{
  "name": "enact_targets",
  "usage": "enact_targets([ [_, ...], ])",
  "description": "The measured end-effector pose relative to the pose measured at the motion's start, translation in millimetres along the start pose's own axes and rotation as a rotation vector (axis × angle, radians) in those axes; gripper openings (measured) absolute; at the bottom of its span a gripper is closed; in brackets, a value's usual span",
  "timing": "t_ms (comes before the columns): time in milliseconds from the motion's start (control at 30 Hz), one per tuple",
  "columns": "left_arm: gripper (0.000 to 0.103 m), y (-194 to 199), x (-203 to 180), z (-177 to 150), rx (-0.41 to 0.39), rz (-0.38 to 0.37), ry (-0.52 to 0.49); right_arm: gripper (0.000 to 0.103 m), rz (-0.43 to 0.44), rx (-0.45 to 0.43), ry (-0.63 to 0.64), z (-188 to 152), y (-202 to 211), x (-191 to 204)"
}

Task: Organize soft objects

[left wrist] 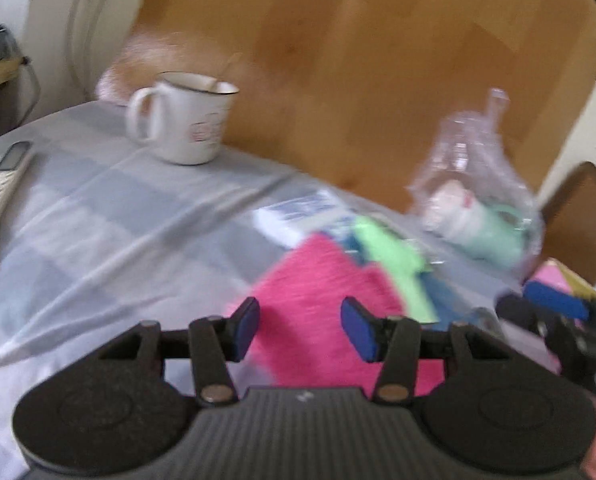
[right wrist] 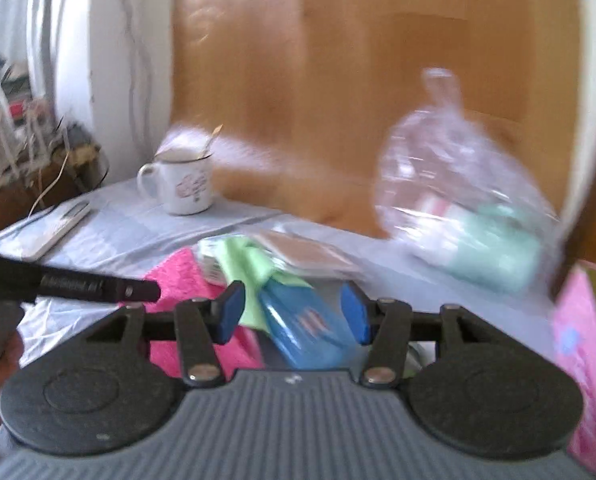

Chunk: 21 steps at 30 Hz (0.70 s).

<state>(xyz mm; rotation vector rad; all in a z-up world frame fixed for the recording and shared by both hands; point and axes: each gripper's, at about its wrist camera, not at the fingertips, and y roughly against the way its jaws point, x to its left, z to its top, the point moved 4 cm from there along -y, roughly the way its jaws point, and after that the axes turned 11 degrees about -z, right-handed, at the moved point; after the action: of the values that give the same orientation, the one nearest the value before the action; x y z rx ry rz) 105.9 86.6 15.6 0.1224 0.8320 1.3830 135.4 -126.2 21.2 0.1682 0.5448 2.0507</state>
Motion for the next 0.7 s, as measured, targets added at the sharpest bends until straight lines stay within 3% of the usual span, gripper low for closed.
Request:
enact_targets([
  [133, 0.055, 2.9, 28.2, -4.6, -0.027, 0.047, 0.005, 0.056, 0.014, 0.023, 0.073, 15.9, -27.8, 33.1],
  [233, 0.06, 2.7, 38.0, -9.3, -0.032, 0.033, 0.02, 0.056, -0.01, 0.033, 0.116, 23.5, -46.0, 43.6],
  [567, 0.061, 0.9, 34.1, -16.5, -0.077, 0.035, -0.041, 0.056, -0.038, 0.134, 0.055, 40.7, -97.5, 47.3],
  [600, 0.061, 1.0, 32.9, -16.9, -0.079, 0.04, -0.049, 0.053, -0.045, 0.144, 0.044, 41.3, -101.7, 45.5],
  [667, 0.061, 0.9, 30.2, -17.6, -0.083, 0.05, -0.068, 0.037, -0.053, 0.166, 0.014, 42.0, -107.2, 39.8],
  [700, 0.061, 0.8, 29.3, -17.7, -0.084, 0.052, -0.077, 0.023, -0.056, 0.173, -0.006, 42.3, -106.5, 35.7],
])
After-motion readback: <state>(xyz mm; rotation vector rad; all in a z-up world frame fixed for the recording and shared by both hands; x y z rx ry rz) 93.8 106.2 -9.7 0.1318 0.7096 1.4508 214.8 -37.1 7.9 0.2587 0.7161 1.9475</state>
